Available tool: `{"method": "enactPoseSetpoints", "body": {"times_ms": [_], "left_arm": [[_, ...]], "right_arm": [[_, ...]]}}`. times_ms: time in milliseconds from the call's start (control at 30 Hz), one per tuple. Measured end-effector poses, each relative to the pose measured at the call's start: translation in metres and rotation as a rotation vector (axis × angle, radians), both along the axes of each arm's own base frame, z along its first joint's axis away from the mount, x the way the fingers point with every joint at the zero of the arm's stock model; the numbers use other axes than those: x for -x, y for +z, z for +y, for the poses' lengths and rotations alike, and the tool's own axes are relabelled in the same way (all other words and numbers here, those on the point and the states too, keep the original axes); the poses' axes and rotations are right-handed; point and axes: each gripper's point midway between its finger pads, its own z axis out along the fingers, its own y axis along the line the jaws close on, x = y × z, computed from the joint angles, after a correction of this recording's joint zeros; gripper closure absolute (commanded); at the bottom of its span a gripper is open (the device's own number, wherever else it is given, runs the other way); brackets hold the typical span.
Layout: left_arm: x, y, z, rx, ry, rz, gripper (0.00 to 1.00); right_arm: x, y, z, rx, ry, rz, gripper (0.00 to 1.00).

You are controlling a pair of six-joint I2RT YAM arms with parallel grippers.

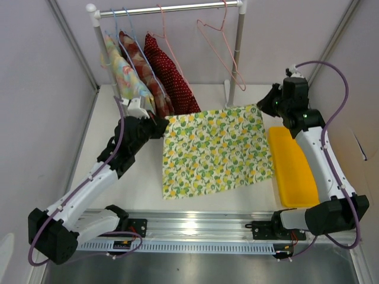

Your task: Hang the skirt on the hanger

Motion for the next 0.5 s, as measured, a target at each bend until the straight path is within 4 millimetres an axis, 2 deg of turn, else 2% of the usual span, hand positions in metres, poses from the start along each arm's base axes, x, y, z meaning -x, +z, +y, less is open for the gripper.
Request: {"method": "enactPoseSetpoints", "body": {"times_ms": [133, 233, 300, 367, 500], "left_arm": [[-0.029, 0.038, -0.007, -0.005, 0.015, -0.034, 1.0], [-0.055, 0.066, -0.01, -0.007, 0.027, -0.062, 1.0], [-0.065, 0.077, -0.011, -0.011, 0.022, -0.065, 1.0], [-0.067, 0.083, -0.011, -0.013, 0.015, -0.068, 1.0], [-0.062, 0.084, -0.009, -0.028, -0.003, -0.056, 1.0]], "right_arm": [[-0.026, 0.033, 0.002, -0.021, 0.007, -0.06, 1.0], [-0.041, 0.043, -0.001, -0.032, 0.004, -0.076, 1.0], [-0.045, 0.045, -0.002, -0.039, 0.003, -0.076, 1.0], [-0.043, 0.044, -0.004, -0.04, 0.002, -0.071, 1.0], [-0.033, 0.041, -0.002, -0.054, 0.013, -0.073, 1.0]]}}
